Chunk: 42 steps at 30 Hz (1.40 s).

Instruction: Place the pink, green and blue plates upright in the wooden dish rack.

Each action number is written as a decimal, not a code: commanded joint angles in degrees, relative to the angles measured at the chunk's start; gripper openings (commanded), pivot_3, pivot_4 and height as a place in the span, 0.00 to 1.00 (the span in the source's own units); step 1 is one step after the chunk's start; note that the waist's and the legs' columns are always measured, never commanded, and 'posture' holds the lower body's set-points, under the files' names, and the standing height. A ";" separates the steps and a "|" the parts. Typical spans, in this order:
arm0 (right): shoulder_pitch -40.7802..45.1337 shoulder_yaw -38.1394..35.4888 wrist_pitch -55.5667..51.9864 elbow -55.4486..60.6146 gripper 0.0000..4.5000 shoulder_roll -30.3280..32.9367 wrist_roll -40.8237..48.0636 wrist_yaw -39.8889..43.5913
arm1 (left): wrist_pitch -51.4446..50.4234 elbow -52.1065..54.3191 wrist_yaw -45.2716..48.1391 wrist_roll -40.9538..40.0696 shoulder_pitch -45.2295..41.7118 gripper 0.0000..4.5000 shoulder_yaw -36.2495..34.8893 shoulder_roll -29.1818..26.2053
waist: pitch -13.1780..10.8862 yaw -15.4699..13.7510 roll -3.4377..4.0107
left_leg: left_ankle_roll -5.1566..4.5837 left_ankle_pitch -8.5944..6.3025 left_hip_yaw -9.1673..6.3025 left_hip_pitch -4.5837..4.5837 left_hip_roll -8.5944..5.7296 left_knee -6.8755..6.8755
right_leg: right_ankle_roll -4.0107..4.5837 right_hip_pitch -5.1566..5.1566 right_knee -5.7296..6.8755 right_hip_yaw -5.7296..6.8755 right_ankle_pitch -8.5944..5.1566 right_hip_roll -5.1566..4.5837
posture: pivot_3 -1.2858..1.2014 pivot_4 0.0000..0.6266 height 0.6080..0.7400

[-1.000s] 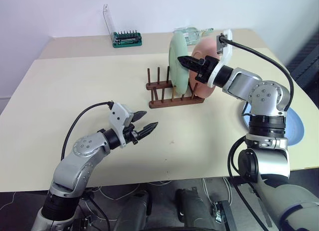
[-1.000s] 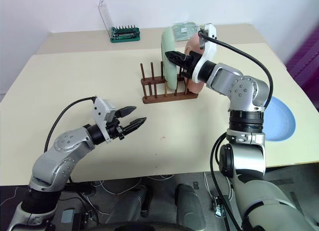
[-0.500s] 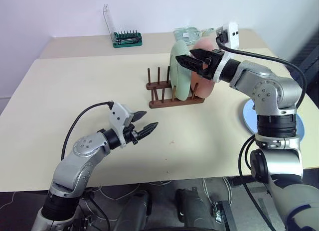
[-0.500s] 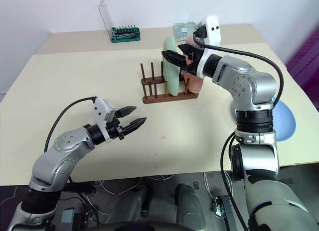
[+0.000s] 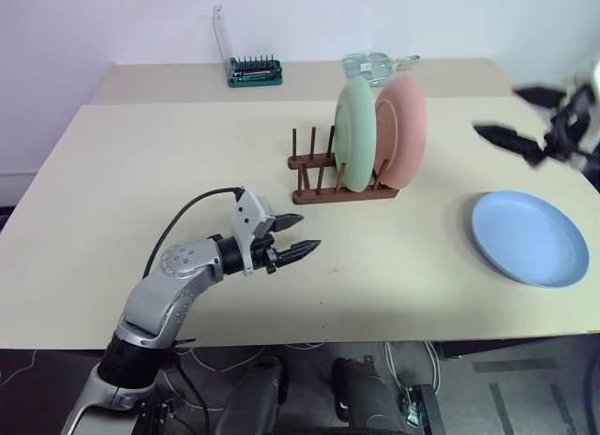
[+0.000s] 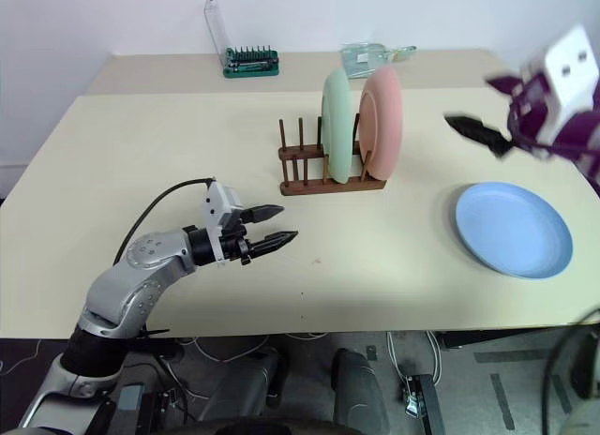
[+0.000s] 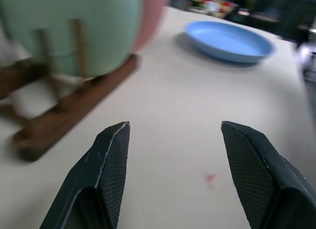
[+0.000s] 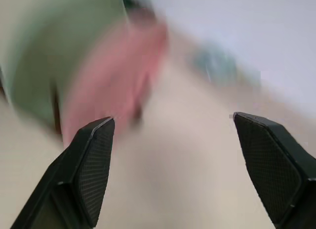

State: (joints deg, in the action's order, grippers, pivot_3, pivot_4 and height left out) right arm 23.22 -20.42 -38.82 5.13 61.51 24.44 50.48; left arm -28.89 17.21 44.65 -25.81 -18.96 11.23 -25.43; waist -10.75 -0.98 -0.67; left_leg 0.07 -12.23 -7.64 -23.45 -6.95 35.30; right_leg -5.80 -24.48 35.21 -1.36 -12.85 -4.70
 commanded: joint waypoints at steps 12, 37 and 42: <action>-14.91 8.92 -7.71 3.02 0.87 -9.15 -10.56 -16.67 | 3.79 -1.09 3.86 2.77 -1.28 0.67 3.06 2.01 | 0.03 0.21 0.28 | 0.00 0.00 0.38 0.08 0.26 0.12 | 0.13 -0.04 0.09 -0.03 0.01 0.03 | 0.52 0.24 1.00; 30.62 14.04 23.17 -11.48 0.01 -18.86 -19.72 -27.09 | 4.39 0.02 0.75 4.11 0.73 0.67 1.12 2.36 | -0.07 1.53 0.36 | -0.05 -0.04 0.64 0.07 0.35 0.27 | -0.11 -0.14 0.25 -0.08 0.18 0.09 | 0.52 0.24 1.00; 38.72 13.42 18.90 -5.41 0.01 -29.56 -4.65 -18.86 | 5.55 -0.77 -4.56 5.34 2.04 0.67 -3.30 2.76 | -0.02 1.59 0.24 | -0.01 -0.07 0.49 0.07 0.37 0.23 | -0.11 -0.09 0.17 0.03 0.21 0.10 | 0.52 0.24 1.00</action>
State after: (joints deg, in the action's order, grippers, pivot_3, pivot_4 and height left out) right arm 60.02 -6.05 -17.47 -4.27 33.45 13.73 29.05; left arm -25.19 15.42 41.83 -20.98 -17.53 10.69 -22.71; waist -10.77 0.61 -0.42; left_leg 0.03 -12.31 -7.15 -23.38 -6.58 35.55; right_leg -5.91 -24.56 35.38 -1.33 -12.63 -4.60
